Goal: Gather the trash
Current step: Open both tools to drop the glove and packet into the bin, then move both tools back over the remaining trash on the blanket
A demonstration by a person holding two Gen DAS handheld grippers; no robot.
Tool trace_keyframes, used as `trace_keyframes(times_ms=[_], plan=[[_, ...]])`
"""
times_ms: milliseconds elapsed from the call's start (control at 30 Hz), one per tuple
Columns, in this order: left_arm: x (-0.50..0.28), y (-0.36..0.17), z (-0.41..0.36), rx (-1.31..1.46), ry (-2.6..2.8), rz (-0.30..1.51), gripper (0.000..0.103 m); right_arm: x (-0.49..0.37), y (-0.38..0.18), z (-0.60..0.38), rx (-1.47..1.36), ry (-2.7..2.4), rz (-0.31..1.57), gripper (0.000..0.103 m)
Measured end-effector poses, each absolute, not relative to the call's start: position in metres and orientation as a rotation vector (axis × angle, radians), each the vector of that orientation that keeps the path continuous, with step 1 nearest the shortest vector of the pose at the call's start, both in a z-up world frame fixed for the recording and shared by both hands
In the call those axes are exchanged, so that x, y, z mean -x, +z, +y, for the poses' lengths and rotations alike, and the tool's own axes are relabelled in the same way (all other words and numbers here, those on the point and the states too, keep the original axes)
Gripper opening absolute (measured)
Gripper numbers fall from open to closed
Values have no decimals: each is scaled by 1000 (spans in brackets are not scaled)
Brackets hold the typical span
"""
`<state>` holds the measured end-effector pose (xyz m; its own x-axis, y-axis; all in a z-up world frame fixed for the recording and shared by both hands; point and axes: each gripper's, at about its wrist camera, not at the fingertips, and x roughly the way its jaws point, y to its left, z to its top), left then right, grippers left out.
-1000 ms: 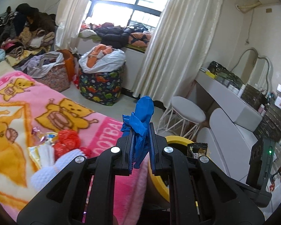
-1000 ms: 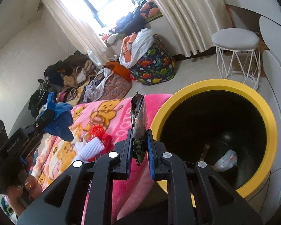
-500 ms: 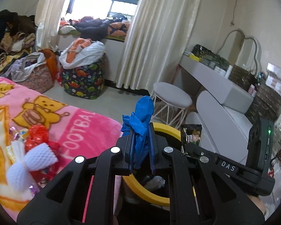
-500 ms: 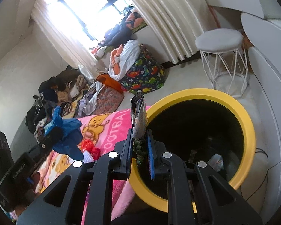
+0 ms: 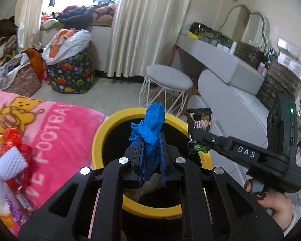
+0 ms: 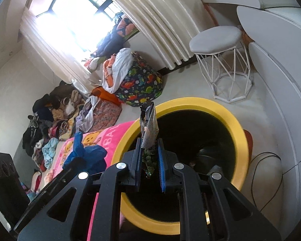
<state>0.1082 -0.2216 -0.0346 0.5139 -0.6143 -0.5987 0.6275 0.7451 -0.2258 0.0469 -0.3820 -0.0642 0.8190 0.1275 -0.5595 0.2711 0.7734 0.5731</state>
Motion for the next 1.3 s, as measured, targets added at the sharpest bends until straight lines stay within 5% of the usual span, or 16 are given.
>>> trace_keyframes(times_ms=[533, 1067, 1300], plan=[[-130, -85, -249, -80, -754, 880, 9, -50, -97, -404, -763, -145, 696, 24], [-125, -57, -208, 16, -663, 791, 92, -48, -91, -401, -730, -199, 658, 57], [-116, -44, -183, 17, -618, 741, 92, -48, -82, -389, -666, -197, 639, 69]])
